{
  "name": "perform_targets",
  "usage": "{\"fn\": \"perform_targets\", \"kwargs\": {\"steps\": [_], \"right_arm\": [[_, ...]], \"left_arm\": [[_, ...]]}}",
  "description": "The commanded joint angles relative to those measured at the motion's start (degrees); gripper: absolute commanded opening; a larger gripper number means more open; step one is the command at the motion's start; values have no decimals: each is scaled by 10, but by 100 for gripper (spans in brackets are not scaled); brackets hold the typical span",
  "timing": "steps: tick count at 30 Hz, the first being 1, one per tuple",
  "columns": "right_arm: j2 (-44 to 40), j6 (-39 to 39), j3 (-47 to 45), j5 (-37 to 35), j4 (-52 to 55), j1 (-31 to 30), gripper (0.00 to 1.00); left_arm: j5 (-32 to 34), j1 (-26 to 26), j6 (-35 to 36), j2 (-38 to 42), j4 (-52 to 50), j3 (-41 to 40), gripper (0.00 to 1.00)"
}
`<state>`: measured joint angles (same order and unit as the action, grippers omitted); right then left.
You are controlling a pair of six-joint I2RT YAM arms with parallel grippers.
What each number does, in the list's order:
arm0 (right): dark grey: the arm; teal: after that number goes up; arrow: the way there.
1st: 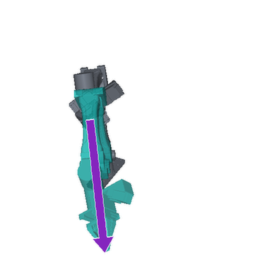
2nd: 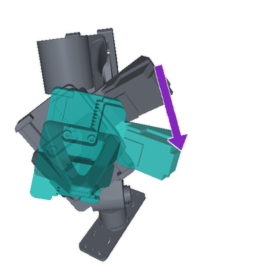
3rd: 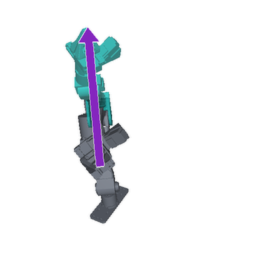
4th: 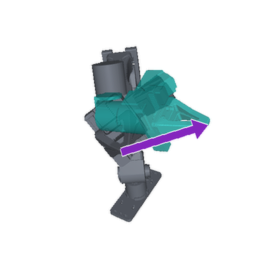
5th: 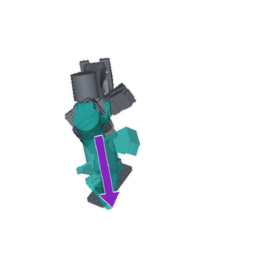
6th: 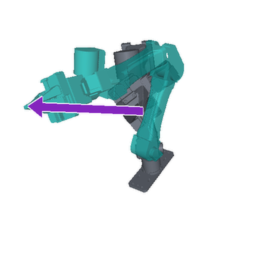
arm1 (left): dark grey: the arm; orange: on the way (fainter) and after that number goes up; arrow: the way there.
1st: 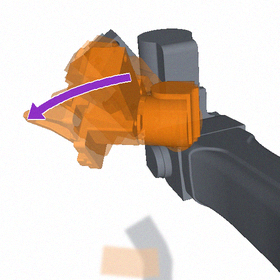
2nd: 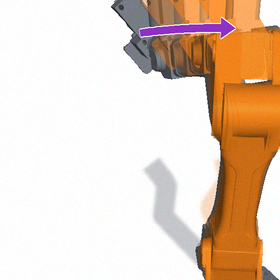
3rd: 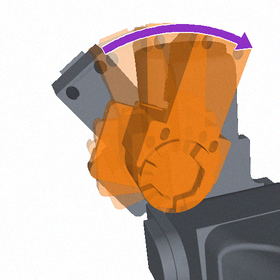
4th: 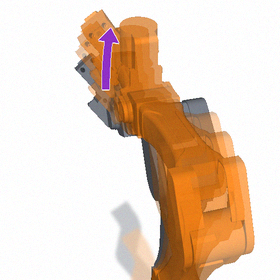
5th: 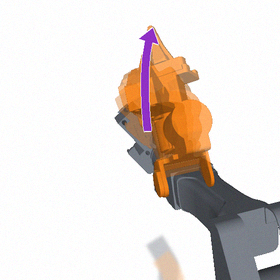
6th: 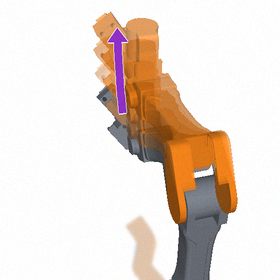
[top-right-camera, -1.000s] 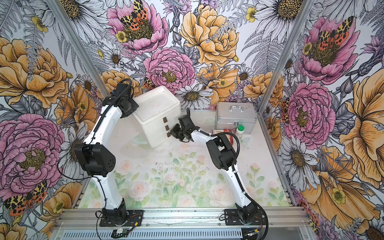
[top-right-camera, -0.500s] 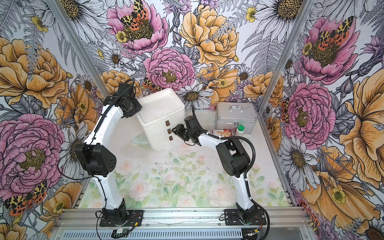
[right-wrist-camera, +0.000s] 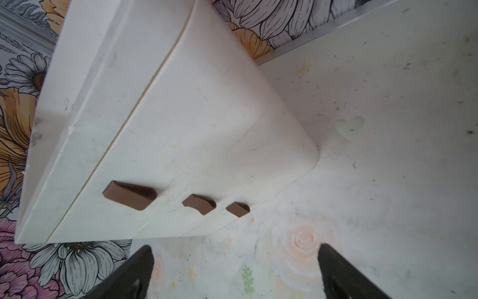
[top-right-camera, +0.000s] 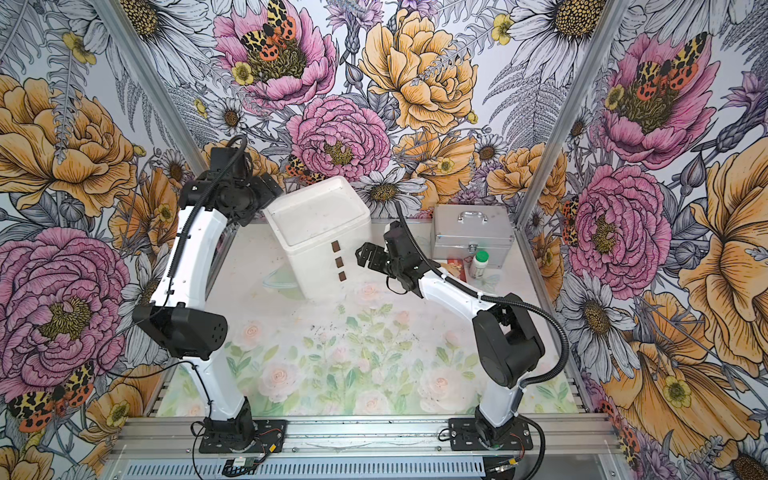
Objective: Sort the rolls of trash bags by color and place them into the drawer
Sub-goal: Close the drawer of the storage box, then reset both arms
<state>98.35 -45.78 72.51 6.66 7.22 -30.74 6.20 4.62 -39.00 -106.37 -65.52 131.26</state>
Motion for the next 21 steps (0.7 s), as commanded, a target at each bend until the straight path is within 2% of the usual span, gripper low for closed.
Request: {"fn": "perform_targets", "kwargs": {"steps": [1, 3, 6, 8, 10, 12, 14, 16, 19, 21], "right_arm": [[-63, 59, -35, -71, 34, 28, 100], [-105, 99, -61, -90, 40, 46, 99], [-164, 163, -91, -115, 52, 74, 99], [-202, 190, -110, -172, 62, 85, 99], [-233, 209, -132, -245, 62, 89, 99], [-264, 247, -152, -297, 61, 92, 99], [-286, 297, -172, -348, 61, 96, 100], [-294, 349, -191, -387, 61, 101, 100], [-302, 414, -226, -383, 62, 117, 99], [-315, 419, -249, -363, 61, 129, 99]], "left_arm": [[114, 2, 49, 105, 44, -26, 99], [159, 2, 70, 170, 100, -112, 99], [163, -18, 90, 297, 242, -308, 99], [155, -32, 97, 392, 359, -457, 99], [156, -39, 114, 471, 453, -573, 99], [190, -39, 117, 534, 505, -659, 99], [238, -41, 121, 577, 562, -742, 99], [236, -46, 151, 598, 618, -810, 99], [171, -48, 238, 590, 659, -874, 99], [103, -48, 317, 575, 669, -912, 99]]}}
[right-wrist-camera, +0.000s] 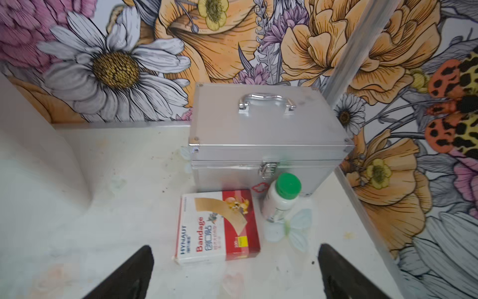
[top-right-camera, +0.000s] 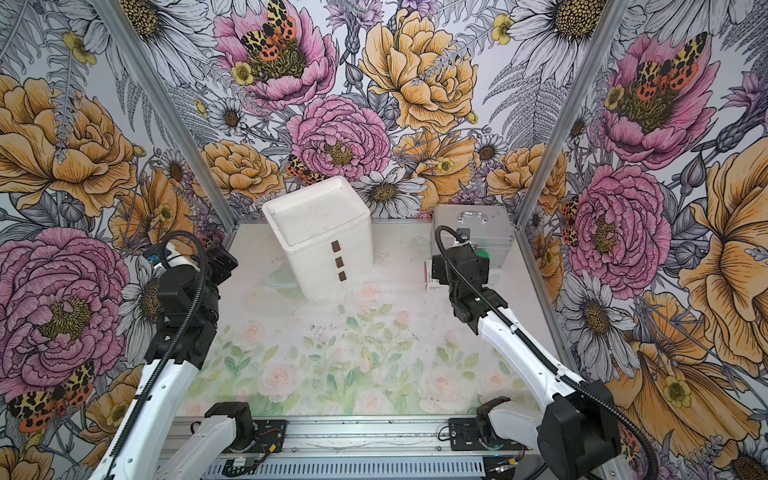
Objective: Sort the rolls of trash bags by color and place them into the drawer
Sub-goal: Reset both arms
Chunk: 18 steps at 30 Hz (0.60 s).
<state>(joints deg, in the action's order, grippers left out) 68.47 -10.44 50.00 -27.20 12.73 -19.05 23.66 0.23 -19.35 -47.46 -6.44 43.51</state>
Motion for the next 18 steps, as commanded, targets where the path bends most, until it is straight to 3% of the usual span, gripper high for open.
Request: {"fn": "perform_targets", "kwargs": {"steps": [1, 6, 10, 14, 18], "right_arm": [[-22, 54, -35, -25, 6, 18, 99], [-70, 23, -94, -41, -37, 48, 100], [-138, 48, -203, -22, -202, 68, 99], [-172, 61, -293, 26, -333, 94, 99], [-119, 51, -323, 38, -394, 121, 100]], "left_arm": [[-104, -2, 158, -22, 78, -52, 99], [-113, -1, 171, -40, 172, -147, 99], [-138, -2, 175, -70, 334, -242, 99], [-145, -1, 186, -146, 389, -258, 99], [-161, 5, 194, -244, 490, -262, 99]]}}
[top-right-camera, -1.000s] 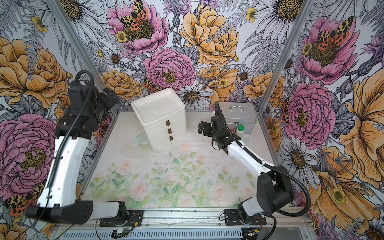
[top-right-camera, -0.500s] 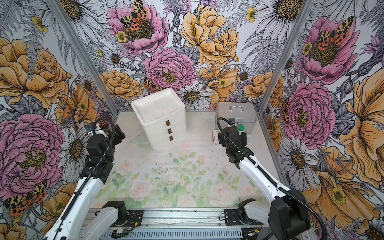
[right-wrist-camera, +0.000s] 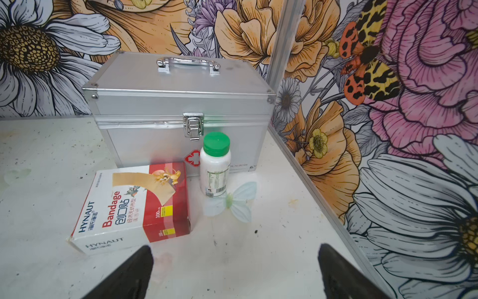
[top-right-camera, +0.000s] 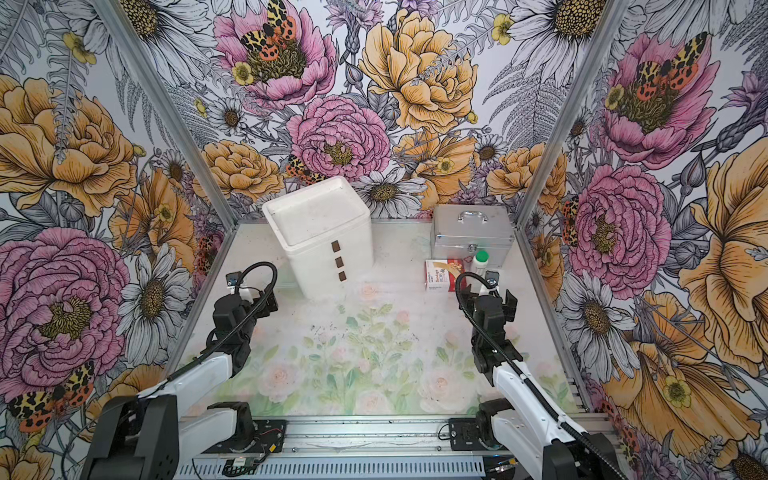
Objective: Sort the rolls of trash bags by color and place them into the drawer
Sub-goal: Reset both arms
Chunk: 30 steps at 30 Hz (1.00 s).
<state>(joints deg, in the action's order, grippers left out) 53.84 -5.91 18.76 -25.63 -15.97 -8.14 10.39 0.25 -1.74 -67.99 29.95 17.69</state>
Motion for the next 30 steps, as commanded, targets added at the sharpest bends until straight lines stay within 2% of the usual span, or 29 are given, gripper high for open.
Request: {"fn": "perform_targets", "kwargs": {"steps": [1, 5, 8, 11, 19, 22, 23, 24, 26, 27, 30], "right_arm": [[49, 8, -19, 26, -135, 17, 99], [144, 20, -61, 56, -293, 39, 100], [189, 29, -57, 83, -357, 48, 99], [226, 21, -49, 96, -396, 56, 99], [269, 23, -32, 133, -397, 63, 100], [348, 28, -44, 141, -505, 67, 100], [350, 32, -48, 147, -515, 67, 100], [327, 30, -39, 163, -457, 68, 100], [342, 48, -11, 203, -430, 69, 100], [331, 52, 8, 218, -372, 69, 100], [333, 45, 17, 216, -360, 73, 100]], "left_arm": [[-34, 9, 24, -51, 126, 5, 99], [-34, 22, 48, -101, 159, 24, 99], [-34, 24, 53, -161, 246, 14, 99], [-26, 30, 60, -179, 296, -5, 99], [-22, 30, 57, -165, 264, 2, 99], [-25, 30, 61, -212, 321, 1, 99], [-17, 32, 59, -205, 302, 3, 99], [-15, 32, 58, -197, 275, 9, 99], [-23, 27, 56, -207, 285, 15, 99], [-21, 27, 54, -202, 268, 18, 99], [-47, 11, 43, -205, 242, 34, 99]]}}
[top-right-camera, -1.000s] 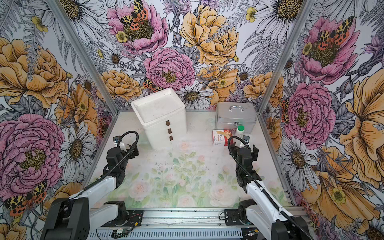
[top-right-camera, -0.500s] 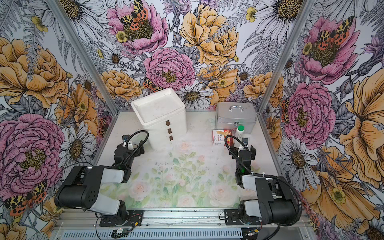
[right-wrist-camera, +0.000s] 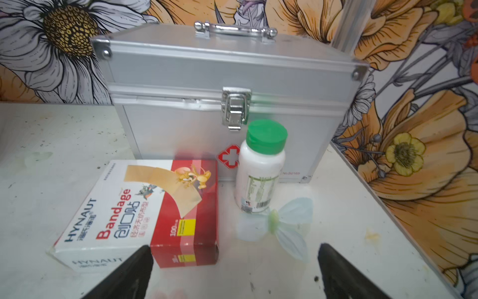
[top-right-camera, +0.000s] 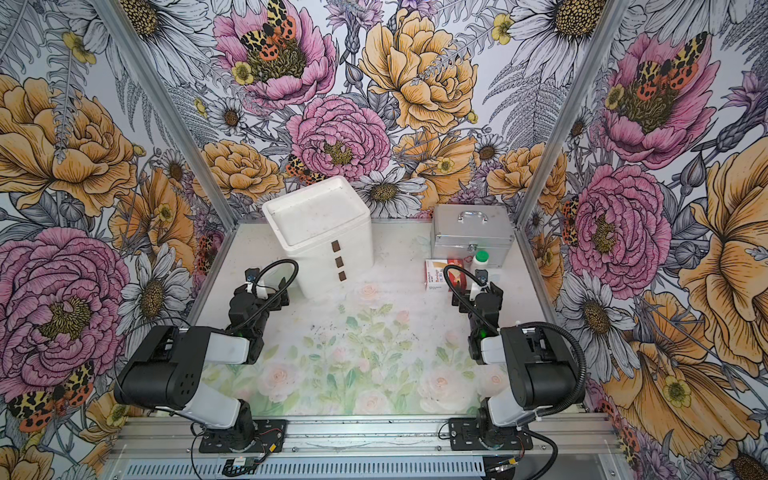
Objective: Sort the rolls of trash bags by color and place them into the drawer
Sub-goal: Reset both arms
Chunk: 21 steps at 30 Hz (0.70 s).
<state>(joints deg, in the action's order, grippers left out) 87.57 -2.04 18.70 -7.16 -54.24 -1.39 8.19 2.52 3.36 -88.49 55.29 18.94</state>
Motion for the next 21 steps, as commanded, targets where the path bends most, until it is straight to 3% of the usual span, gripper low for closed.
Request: {"fn": "perform_targets", "kwargs": {"steps": [1, 21], "right_arm": [[1, 8, 15, 30, 10, 5, 100], [1, -3, 30, 25, 39, 11, 99]], "left_arm": [[-32, -17, -12, 3, -26, 27, 99], [-46, -25, -18, 1, -26, 28, 99]]}}
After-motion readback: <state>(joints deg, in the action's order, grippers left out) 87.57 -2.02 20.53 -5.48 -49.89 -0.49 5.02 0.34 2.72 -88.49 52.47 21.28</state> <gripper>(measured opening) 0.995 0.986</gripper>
